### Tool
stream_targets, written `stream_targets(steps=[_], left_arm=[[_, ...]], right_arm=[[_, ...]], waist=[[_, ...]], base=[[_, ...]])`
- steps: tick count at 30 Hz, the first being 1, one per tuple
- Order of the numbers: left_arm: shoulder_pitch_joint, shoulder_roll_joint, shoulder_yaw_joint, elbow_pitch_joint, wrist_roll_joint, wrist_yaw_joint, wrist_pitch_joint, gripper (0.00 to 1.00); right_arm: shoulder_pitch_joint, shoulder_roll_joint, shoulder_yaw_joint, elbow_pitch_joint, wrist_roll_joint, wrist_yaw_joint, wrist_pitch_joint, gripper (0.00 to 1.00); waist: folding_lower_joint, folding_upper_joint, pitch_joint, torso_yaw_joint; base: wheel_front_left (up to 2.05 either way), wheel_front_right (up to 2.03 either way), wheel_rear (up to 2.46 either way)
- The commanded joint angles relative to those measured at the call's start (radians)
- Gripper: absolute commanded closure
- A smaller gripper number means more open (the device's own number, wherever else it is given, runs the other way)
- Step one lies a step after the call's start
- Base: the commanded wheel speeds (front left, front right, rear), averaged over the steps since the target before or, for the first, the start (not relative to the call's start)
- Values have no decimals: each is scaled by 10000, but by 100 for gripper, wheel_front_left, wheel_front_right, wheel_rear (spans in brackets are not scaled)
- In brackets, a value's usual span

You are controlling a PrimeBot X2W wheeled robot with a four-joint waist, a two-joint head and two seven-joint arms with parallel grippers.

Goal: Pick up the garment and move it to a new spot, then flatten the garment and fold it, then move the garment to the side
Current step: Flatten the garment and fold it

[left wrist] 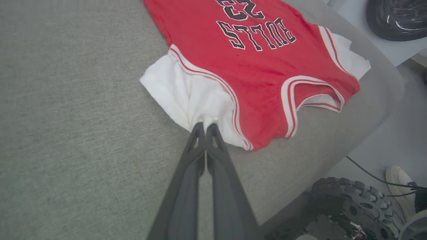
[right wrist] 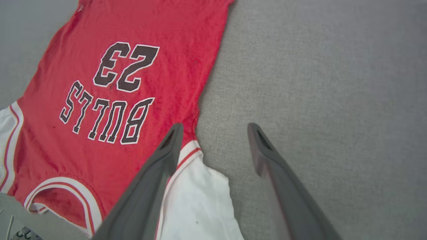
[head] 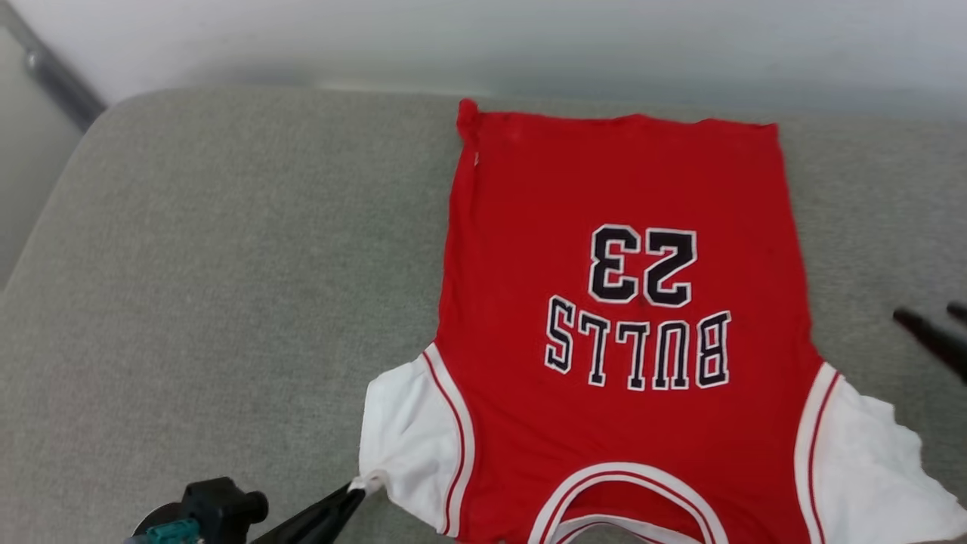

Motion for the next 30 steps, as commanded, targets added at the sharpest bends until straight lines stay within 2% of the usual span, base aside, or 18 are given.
stream_targets(steps=[1,10,17,24,30], left_arm=[[-309,51,-37,-389,205,59,139,100],[-1285,-368,-525,-1916,1065,7,704,100],[-1968,-932,-958,-2556,1205,-157,821,100],[-2639,-1248,-1434,-2703,1424,-280,756,100],[-3042,-1390,-1669,-2541,1403,-328,547,100]], right_arm=[[-706,240,-398,-131,-369,-2,616,0],[-4289,1187,-1906,527,-2946,0,3981,0],[-6551,1162,-2839,1349,-5111,-2,5728,0],[-7881,1087,-3475,1845,-6709,-2,6586,0],[-8204,1252,-3943,2173,-7374,-2,6770,0]], waist=[[0,-1,663,532],[0,-1,2477,1962],[0,-1,3592,2956],[0,-1,4259,3688],[0,-1,4631,4045]], base=[[0,0,0],[0,0,0],[0,0,0],[0,0,0],[0,0,0]])
